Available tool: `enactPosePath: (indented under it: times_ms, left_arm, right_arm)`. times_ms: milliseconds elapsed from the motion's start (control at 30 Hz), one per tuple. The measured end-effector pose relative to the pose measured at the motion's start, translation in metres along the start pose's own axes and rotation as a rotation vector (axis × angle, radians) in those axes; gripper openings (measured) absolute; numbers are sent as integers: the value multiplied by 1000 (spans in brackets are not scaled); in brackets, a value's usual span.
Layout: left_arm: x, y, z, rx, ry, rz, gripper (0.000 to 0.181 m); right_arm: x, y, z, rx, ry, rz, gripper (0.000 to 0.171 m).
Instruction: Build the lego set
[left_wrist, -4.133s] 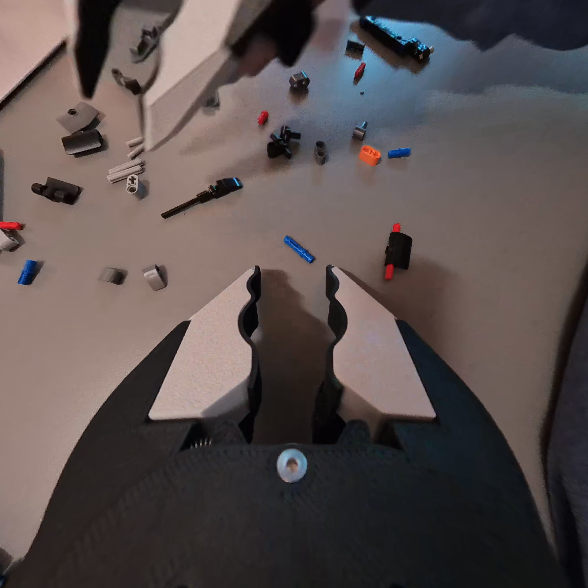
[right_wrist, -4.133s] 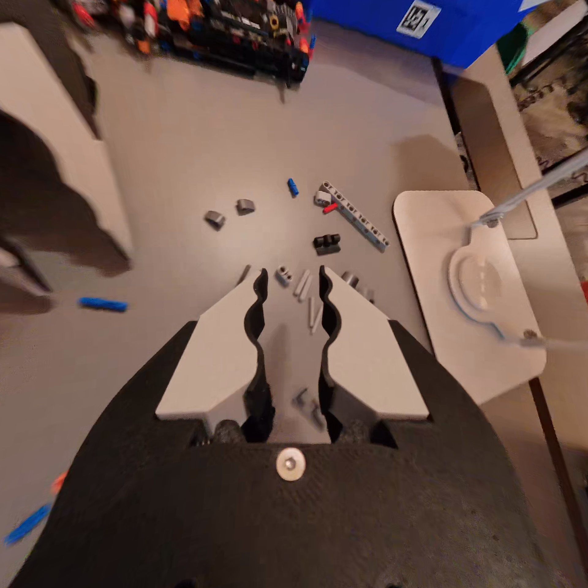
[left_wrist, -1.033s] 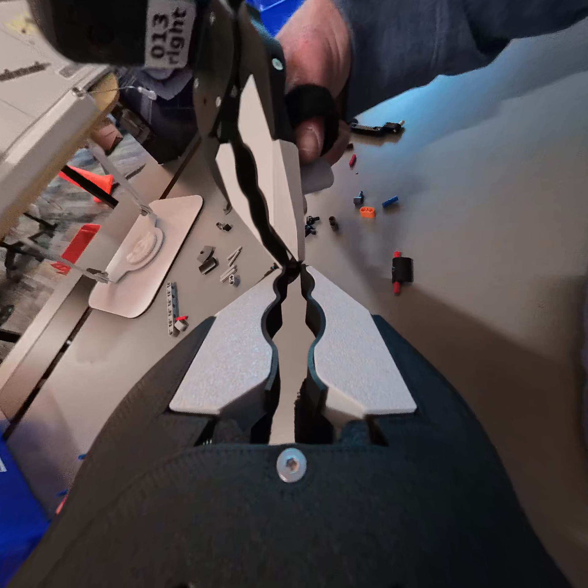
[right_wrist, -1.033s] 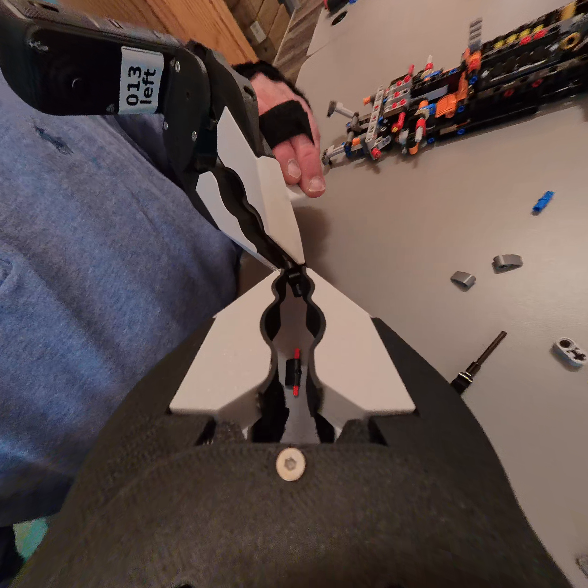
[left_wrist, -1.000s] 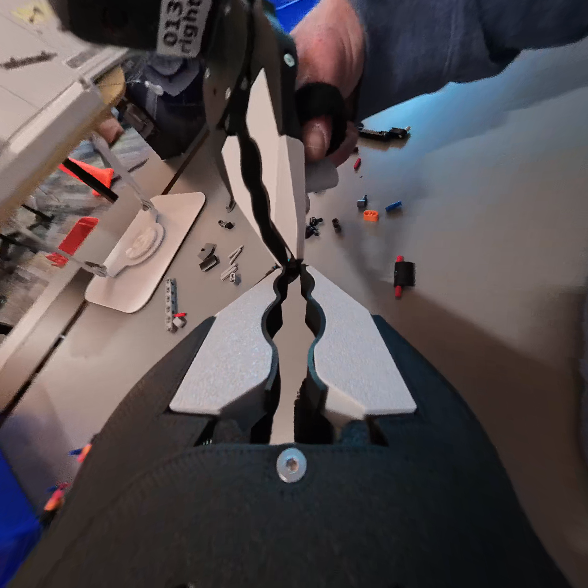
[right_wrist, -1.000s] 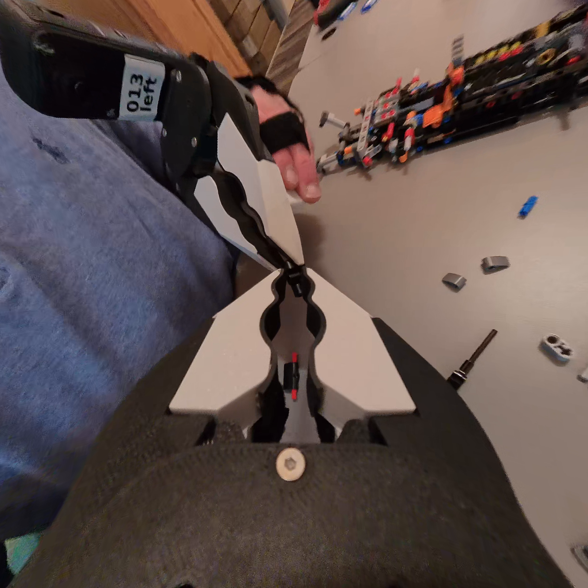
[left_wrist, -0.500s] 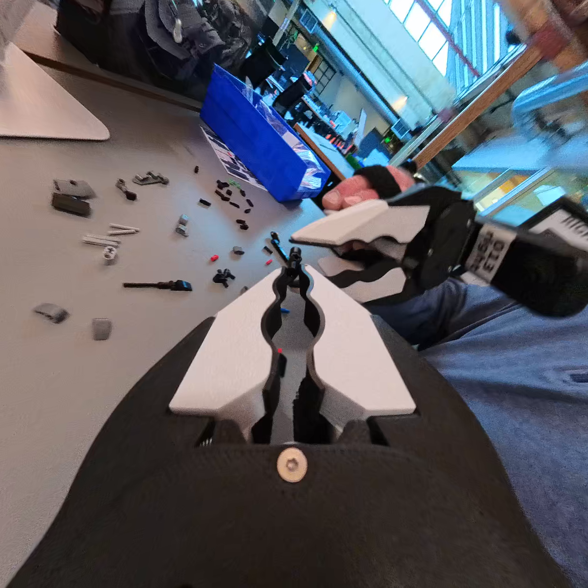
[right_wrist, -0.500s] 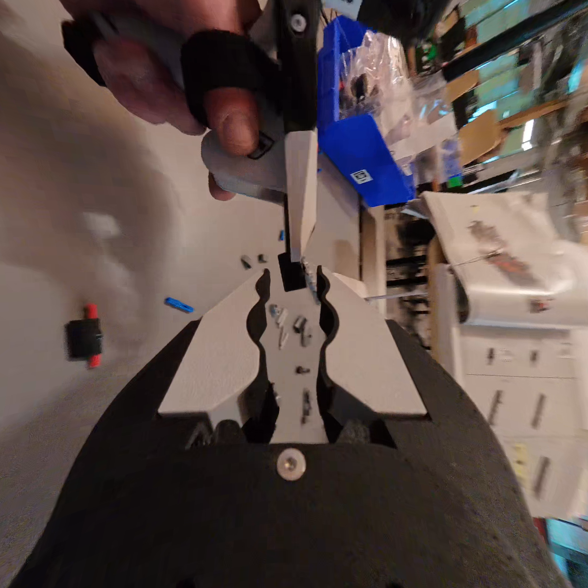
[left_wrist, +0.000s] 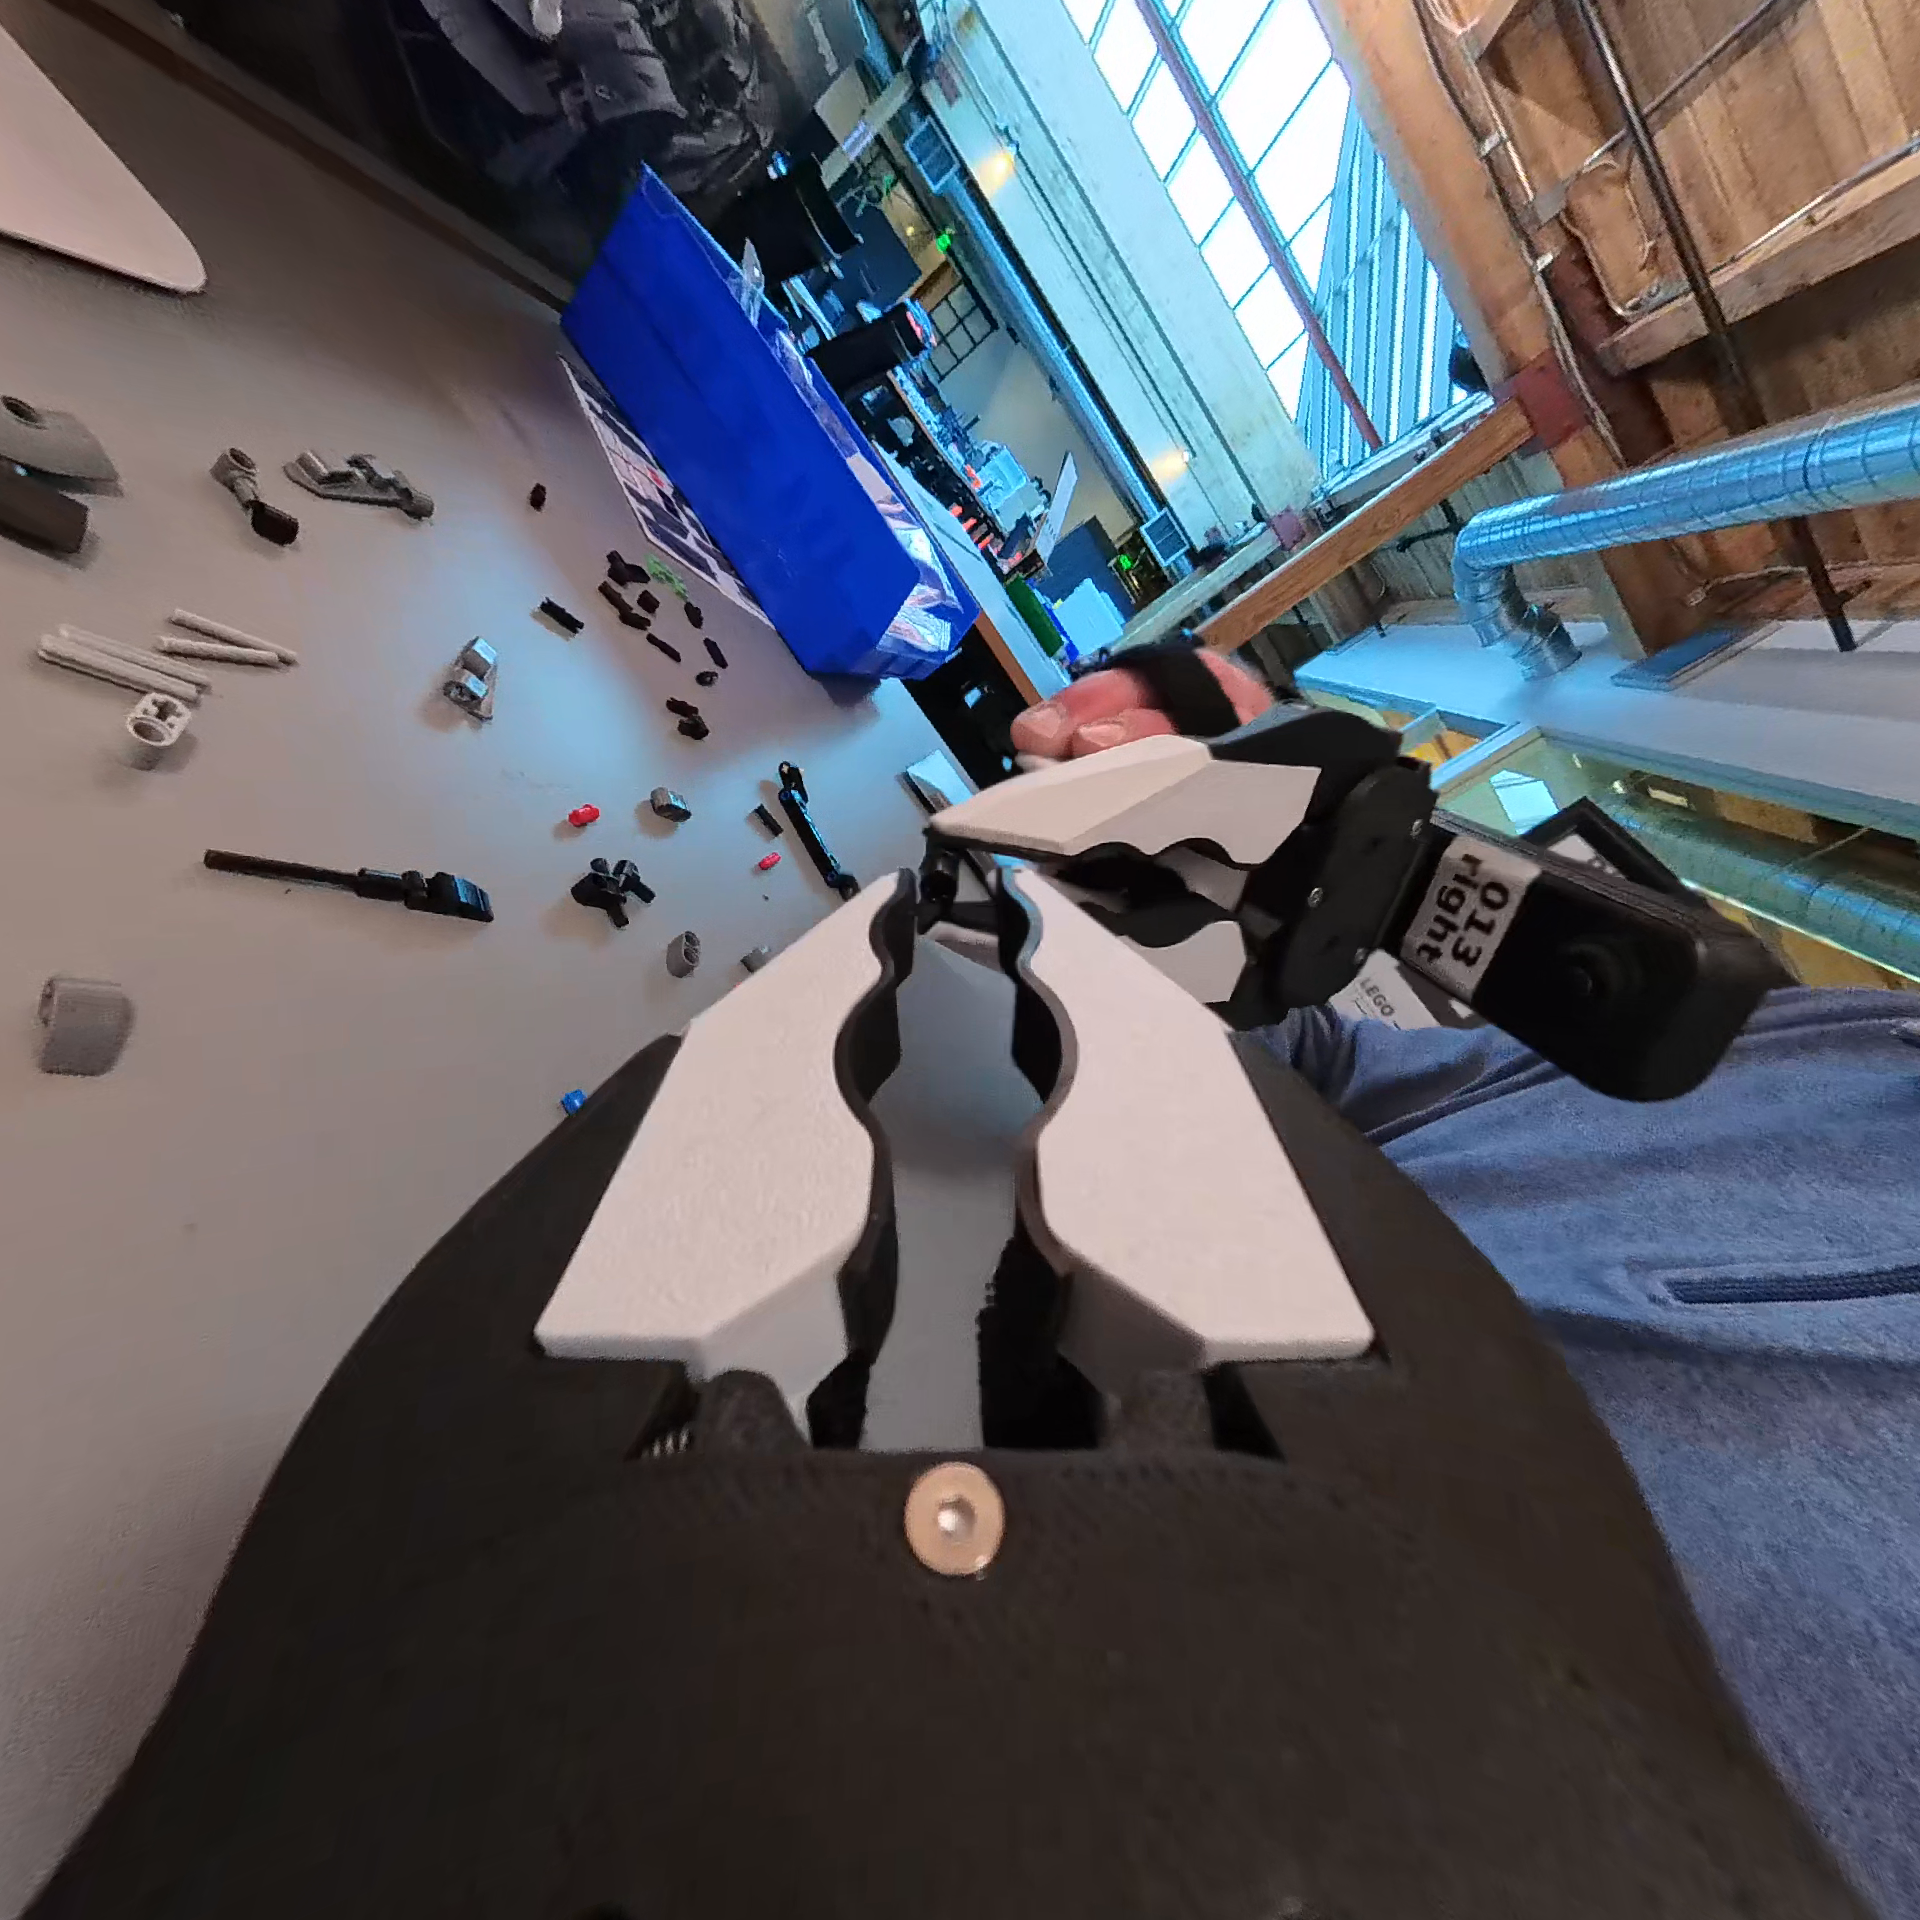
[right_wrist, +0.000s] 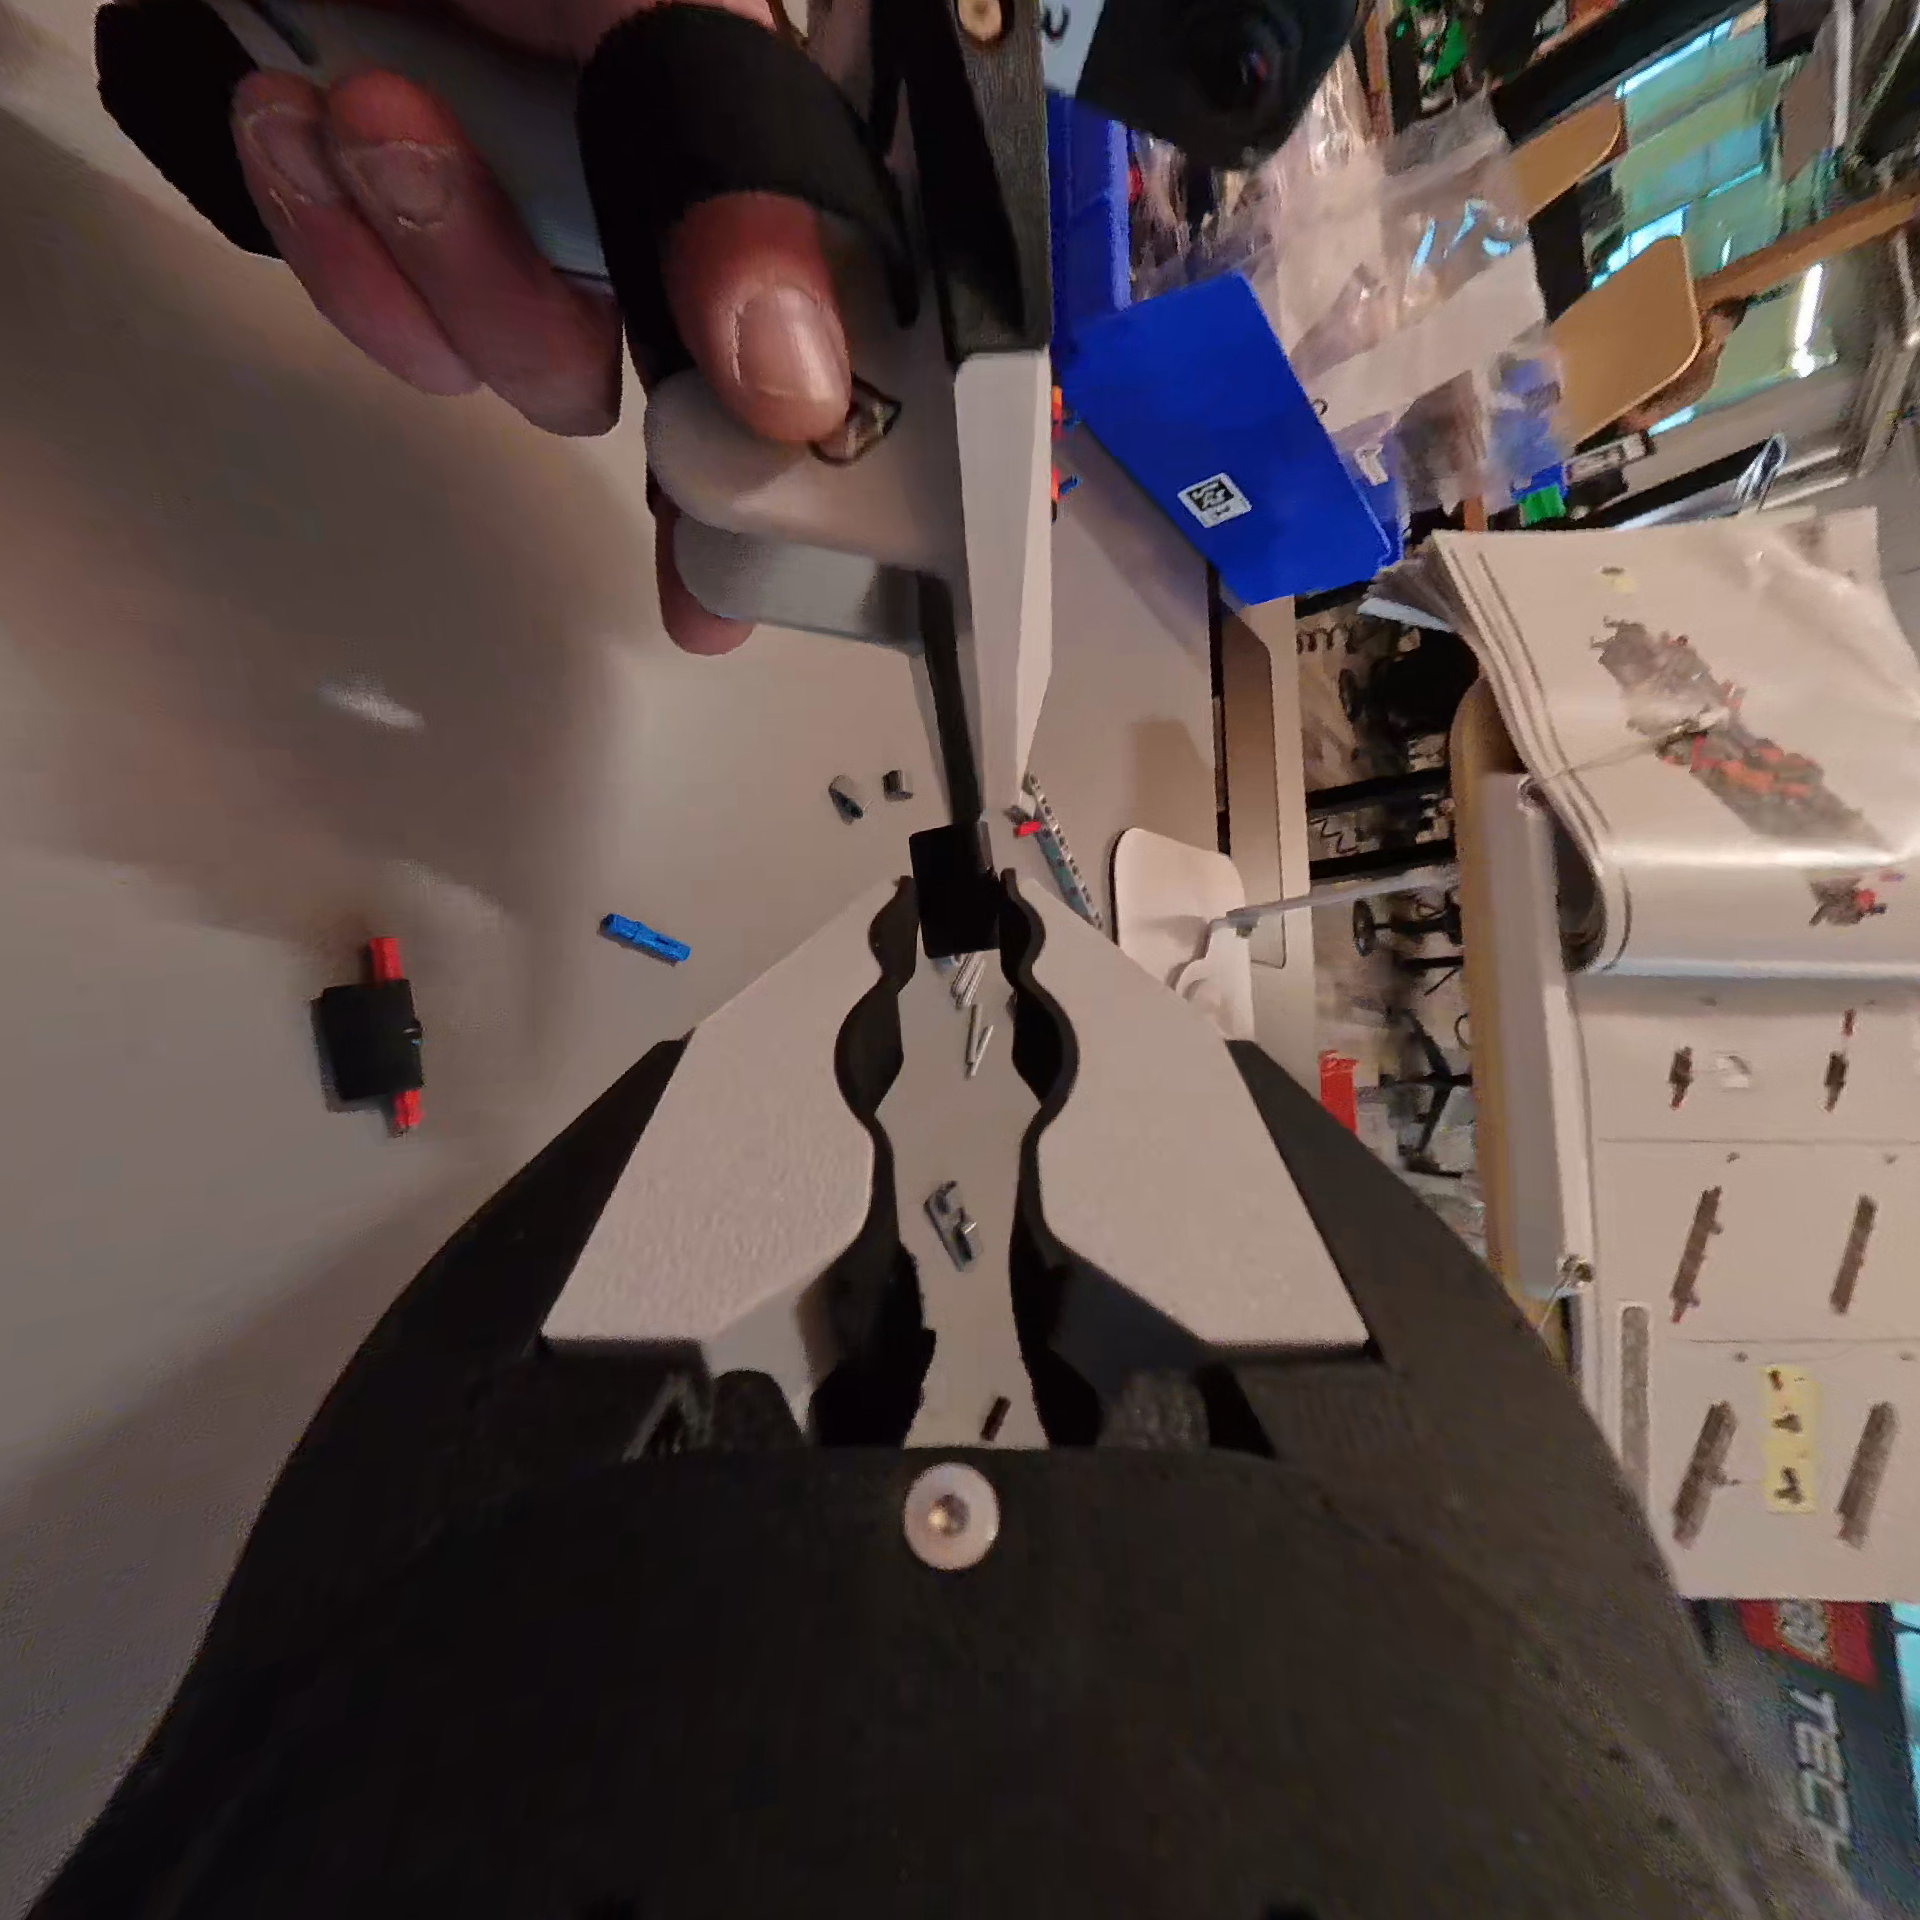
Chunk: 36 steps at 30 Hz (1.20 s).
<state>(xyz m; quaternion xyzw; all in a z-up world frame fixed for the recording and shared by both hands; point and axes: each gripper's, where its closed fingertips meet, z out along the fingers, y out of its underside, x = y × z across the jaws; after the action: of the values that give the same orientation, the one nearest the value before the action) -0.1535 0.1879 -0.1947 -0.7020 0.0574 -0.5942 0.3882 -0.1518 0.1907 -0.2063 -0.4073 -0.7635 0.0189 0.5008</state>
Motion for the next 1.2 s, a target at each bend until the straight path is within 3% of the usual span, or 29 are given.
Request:
enactPosePath:
  times_ms: [33,233,433,600,800,967,1200]
  left_arm:
    - [0,-3,-1,13,-1,7,15]
    - [-11,4,-12,-51,-121,173,24]
    - [-32,28,-18,-201,-281,368,28]
    - [-33,40,-13,-243,-271,383,28]
    - [-31,50,-13,-275,-281,400,30]
    - [-28,55,-17,-280,-301,427,31]
    - [-22,64,-18,-323,-303,506,33]
  right_arm:
    - [-1,4,-2,-9,-12,18,13]
    - [-20,38,-23,-82,-123,229,13]
    - [-80,78,-55,-186,-366,516,13]
    - [-125,87,-63,-182,-513,705,13]
    - [-133,88,-53,-163,-505,720,14]
    - [-129,89,-55,-188,-474,681,24]
    - [-108,86,-86,-133,-392,755,26]
